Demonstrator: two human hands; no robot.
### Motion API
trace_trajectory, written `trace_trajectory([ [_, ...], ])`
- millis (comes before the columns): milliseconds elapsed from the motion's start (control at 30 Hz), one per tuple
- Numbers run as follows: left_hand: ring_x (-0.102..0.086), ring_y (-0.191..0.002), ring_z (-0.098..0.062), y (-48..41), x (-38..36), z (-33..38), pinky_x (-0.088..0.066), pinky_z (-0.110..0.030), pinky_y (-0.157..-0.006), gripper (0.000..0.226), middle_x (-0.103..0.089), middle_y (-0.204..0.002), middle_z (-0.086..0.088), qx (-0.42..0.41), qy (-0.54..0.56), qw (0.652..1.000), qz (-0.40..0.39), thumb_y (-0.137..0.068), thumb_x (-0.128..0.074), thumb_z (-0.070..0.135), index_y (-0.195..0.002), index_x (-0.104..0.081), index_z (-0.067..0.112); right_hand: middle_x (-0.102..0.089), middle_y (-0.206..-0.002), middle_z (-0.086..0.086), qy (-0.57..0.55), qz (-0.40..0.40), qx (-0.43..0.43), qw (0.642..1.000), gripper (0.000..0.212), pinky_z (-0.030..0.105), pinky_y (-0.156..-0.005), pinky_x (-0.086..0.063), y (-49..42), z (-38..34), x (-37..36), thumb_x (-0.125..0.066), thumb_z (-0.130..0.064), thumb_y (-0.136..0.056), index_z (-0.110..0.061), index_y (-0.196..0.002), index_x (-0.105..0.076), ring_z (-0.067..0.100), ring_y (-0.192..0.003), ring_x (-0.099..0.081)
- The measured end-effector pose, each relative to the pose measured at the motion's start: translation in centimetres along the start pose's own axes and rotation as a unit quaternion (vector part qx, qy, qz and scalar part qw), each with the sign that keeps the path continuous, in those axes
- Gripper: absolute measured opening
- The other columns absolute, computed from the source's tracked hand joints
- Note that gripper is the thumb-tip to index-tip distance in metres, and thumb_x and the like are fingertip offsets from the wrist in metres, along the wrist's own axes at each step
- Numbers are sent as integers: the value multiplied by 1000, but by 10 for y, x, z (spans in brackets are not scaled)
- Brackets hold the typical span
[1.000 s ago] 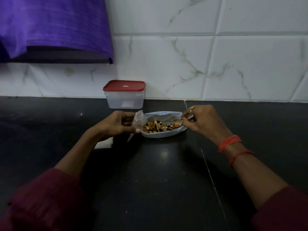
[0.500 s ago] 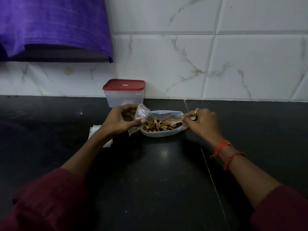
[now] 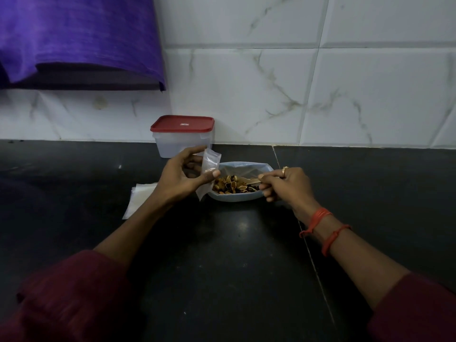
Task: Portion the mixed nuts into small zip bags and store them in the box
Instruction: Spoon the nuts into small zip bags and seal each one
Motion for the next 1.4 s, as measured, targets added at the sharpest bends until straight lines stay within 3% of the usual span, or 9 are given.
trace_trajectory([
  [133,-61,-105,-3,4,-4,-4,-51,-9,-77,73,-62,-121,5,-15,-2,999,30,-75,-76,47,-139,-52,23,-74,-68,7,-36,31,-24,999,2,27,-57,-60,3,1,-1,-73,-9,-89,-8,-90,-75,15,-60,-73],
  [367,-63,-103,-3,6,-6,-1,-51,-10,-79,70,-66,-119,6,-29,-5,999,43,-74,-78,47,-135,-57,21,-73,-62,9,-59,71,-22,995,8,33,-61,-62,-1,0,13,-72,-5,-87,-9,-81,-74,21,-62,-75],
  [600,-62,-103,-2,10,-9,5,-51,-13,-84,67,-67,-117,8,-58,-34,997,40,-75,-79,47,-133,-59,20,-70,-59,10,-131,59,-45,989,9,25,-51,-57,-6,1,17,-67,-4,-90,0,-83,-73,16,-56,-71],
  [733,-62,-105,-3,12,-9,6,-54,-24,-91,66,-67,-117,8,-67,-55,995,42,-76,-83,41,-134,-58,21,-67,-57,8,-160,45,-21,986,13,25,-51,-56,-5,-9,18,-65,-4,-90,-2,-82,-75,13,-53,-67],
  [1067,-62,-106,-9,14,-15,11,-57,-40,-88,76,-66,-118,7,-89,-127,988,18,-71,-76,63,-135,-57,27,-71,-65,5,-183,-12,55,982,7,24,-56,-57,13,-41,1,-70,-7,-91,-2,-93,-75,12,-58,-69],
  [1133,-62,-105,-10,14,-16,13,-57,-41,-87,75,-66,-118,7,-93,-130,987,18,-72,-75,64,-135,-57,28,-74,-69,4,-134,-19,98,986,5,27,-62,-59,17,-48,-4,-72,-10,-90,-9,-93,-76,13,-64,-73],
  [1200,-62,-105,-9,14,-15,14,-57,-41,-87,72,-67,-117,7,-96,-127,987,24,-73,-77,60,-134,-58,27,-77,-79,0,-26,-34,208,977,10,30,-69,-61,23,-61,-7,-74,-15,-90,-17,-99,-78,12,-72,-75],
  [1300,-63,-104,-6,14,-11,16,-57,-37,-90,68,-68,-116,7,-94,-103,989,39,-75,-79,52,-133,-59,23,-76,-92,-3,111,-51,403,907,20,20,-74,-58,42,-81,-14,-77,-17,-88,-18,-107,-79,4,-82,-72],
  [1400,-64,-106,-3,13,-7,16,-56,-29,-92,67,-68,-118,6,-81,-74,993,47,-77,-80,47,-135,-59,20,-75,-97,-2,120,-27,465,877,23,14,-75,-53,49,-87,-10,-78,-11,-87,-14,-109,-78,2,-87,-69],
])
Point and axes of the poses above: each hand's wrist, its own y-axis away from the middle knuckle, its own x-axis out of the back of the hand, z = x × y, the point moved 8 cm from there along -y, towards the middle knuckle
